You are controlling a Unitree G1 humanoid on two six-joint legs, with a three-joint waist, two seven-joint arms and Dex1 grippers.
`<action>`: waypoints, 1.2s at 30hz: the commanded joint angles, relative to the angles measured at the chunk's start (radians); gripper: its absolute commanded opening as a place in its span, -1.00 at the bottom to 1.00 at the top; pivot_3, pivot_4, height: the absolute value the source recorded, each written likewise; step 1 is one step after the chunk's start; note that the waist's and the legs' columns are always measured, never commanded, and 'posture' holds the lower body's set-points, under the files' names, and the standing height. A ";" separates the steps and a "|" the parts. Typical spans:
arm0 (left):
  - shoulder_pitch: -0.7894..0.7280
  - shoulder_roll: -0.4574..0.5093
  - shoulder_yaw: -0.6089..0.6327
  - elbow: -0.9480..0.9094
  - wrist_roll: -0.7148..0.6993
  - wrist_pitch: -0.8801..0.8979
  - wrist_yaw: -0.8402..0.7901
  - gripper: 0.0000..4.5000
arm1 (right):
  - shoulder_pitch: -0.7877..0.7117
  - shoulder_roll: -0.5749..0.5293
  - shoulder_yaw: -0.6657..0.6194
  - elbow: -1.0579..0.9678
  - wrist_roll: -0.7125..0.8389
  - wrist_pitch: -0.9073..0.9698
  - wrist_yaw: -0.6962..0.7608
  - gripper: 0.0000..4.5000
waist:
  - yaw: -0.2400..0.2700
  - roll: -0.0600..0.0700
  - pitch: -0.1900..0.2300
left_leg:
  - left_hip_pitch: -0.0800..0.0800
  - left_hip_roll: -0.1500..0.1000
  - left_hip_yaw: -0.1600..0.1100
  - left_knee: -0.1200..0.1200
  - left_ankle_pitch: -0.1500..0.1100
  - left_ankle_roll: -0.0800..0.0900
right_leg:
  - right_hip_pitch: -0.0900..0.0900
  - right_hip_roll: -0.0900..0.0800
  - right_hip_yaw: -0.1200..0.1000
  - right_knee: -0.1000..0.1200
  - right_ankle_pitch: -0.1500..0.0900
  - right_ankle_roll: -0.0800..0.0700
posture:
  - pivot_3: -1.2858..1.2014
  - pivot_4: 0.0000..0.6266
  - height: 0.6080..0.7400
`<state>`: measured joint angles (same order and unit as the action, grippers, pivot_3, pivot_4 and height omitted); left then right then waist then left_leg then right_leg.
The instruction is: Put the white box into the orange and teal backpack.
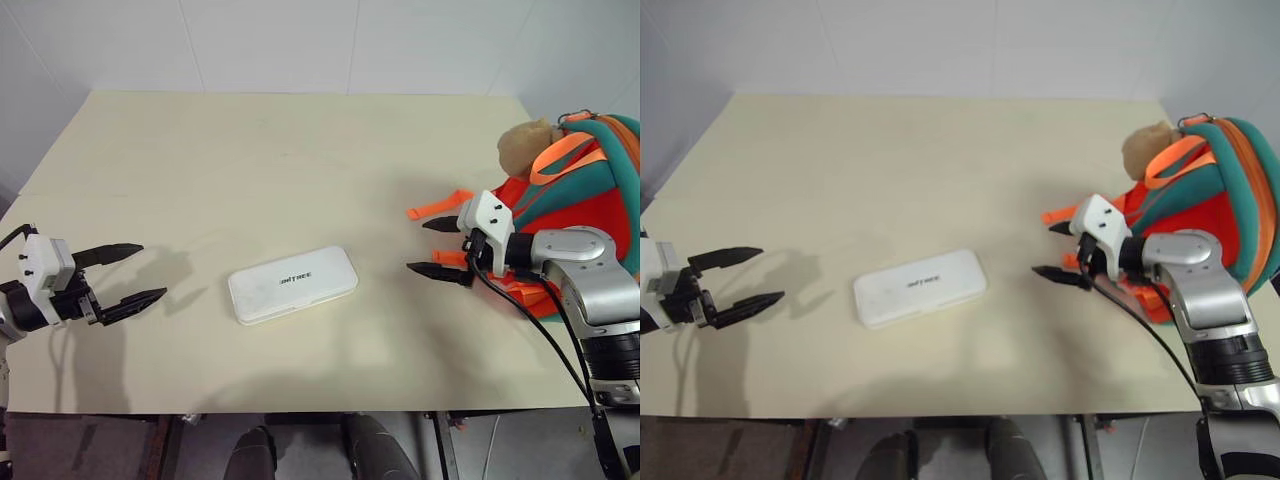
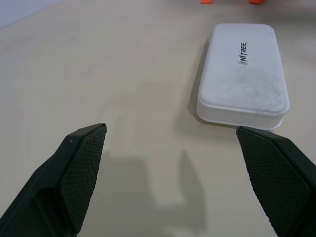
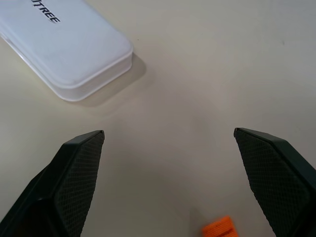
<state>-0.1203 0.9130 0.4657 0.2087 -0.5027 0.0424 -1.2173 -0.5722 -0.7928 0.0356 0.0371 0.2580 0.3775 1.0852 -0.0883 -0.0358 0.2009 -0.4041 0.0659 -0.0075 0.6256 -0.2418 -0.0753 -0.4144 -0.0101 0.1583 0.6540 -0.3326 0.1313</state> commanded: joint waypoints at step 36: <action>-0.074 -0.079 -0.134 -0.107 0.041 0.220 0.189 -0.99 | 0.008 0.217 0.060 -0.134 -0.090 0.152 -0.347 -1.00 | 0.003 0.000 0.000 | -0.001 0.000 0.000 0.001 0.000 0.000 | 0.000 0.000 0.000 0.001 0.000 0.001 | 0.03 -0.52 1.00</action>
<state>-0.2101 0.8263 0.3303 0.1549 -0.4634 0.2465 -1.0414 -0.5694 -0.5784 0.0876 -0.0727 0.1827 0.5326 0.7564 -0.0856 -0.0360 0.2008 -0.4047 0.0658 -0.0078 0.6272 -0.2419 -0.0754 -0.4143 -0.0100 0.1584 0.6548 -0.3321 0.1322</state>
